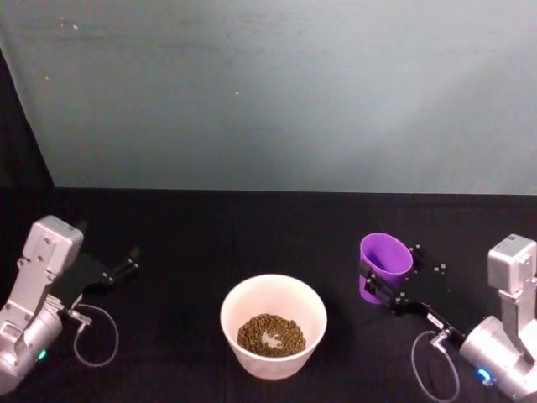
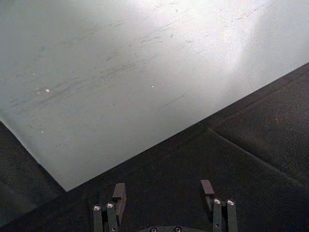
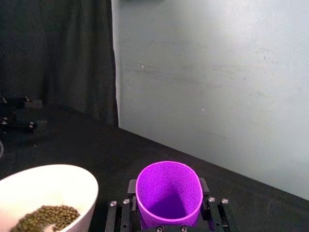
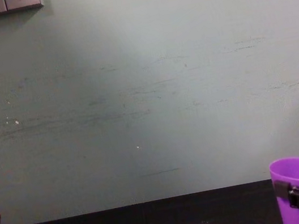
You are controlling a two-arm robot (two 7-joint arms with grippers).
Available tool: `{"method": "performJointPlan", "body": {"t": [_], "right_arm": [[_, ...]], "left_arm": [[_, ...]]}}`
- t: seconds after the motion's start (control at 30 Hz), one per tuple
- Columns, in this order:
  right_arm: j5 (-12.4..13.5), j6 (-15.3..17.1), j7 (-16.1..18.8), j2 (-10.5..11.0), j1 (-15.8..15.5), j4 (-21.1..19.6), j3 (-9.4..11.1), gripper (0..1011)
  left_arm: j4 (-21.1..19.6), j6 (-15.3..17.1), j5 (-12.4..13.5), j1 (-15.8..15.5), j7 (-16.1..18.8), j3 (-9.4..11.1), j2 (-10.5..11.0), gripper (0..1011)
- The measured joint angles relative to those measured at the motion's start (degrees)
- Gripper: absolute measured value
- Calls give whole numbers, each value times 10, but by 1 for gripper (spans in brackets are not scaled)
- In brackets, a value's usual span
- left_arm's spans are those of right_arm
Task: Pick up the cup and pour the mung beans from the cup into the bowl.
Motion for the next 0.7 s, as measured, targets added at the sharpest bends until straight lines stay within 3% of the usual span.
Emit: {"method": "performJointPlan", "body": {"t": [0.3, 0.7], "right_arm": [[-12, 29, -19, -12, 18, 26, -11, 723], [-13, 22, -20, -24, 26, 48, -14, 723]], "left_arm": [[0, 0, 0, 0, 0, 0, 0, 1003], [0, 0, 0, 0, 0, 0, 0, 1003]]}}
